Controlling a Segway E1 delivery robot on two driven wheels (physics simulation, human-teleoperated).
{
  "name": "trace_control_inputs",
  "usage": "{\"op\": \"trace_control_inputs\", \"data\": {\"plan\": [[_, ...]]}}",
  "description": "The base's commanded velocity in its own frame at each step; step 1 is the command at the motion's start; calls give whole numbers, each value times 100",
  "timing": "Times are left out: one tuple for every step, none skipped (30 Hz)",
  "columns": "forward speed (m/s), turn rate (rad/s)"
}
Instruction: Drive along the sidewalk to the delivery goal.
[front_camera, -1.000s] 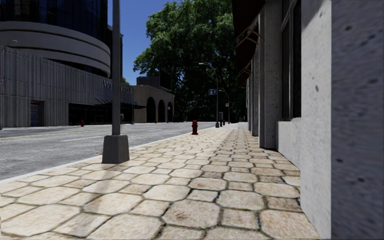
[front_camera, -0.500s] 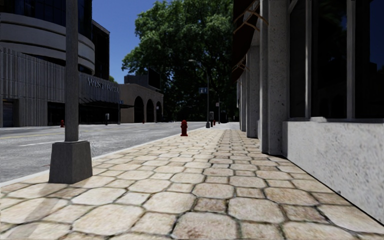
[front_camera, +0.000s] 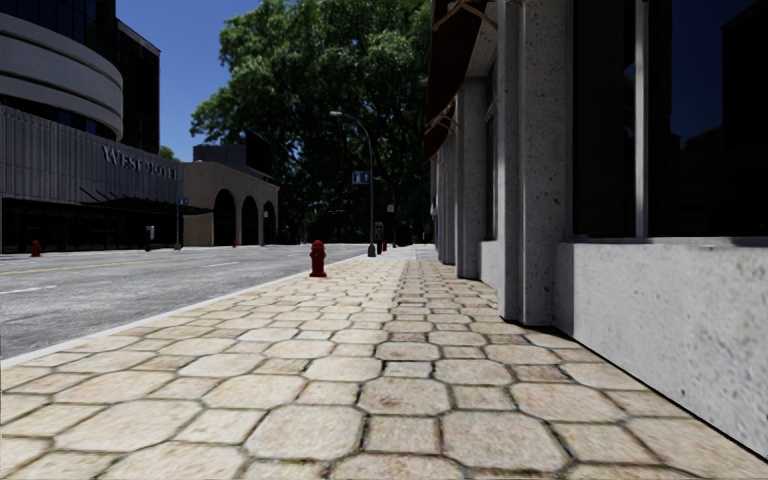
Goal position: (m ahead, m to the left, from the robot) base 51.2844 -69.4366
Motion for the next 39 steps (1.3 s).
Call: {"op": "trace_control_inputs", "data": {"plan": [[200,-36],[200,-36],[200,-36],[200,-30],[200,-30],[200,-25],[200,-20],[200,0],[200,0],[200,0],[200,0],[200,0],[200,0],[200,0],[200,0],[200,0],[200,0],[200,0],[200,0],[200,0],[200,0],[200,0],[200,0],[200,0],[200,0],[200,0],[200,0],[200,0],[200,0],[200,0],[200,0],[200,-7],[200,-7],[200,-16],[200,-20],[200,-22],[200,-22],[200,-22],[200,-22]]}}
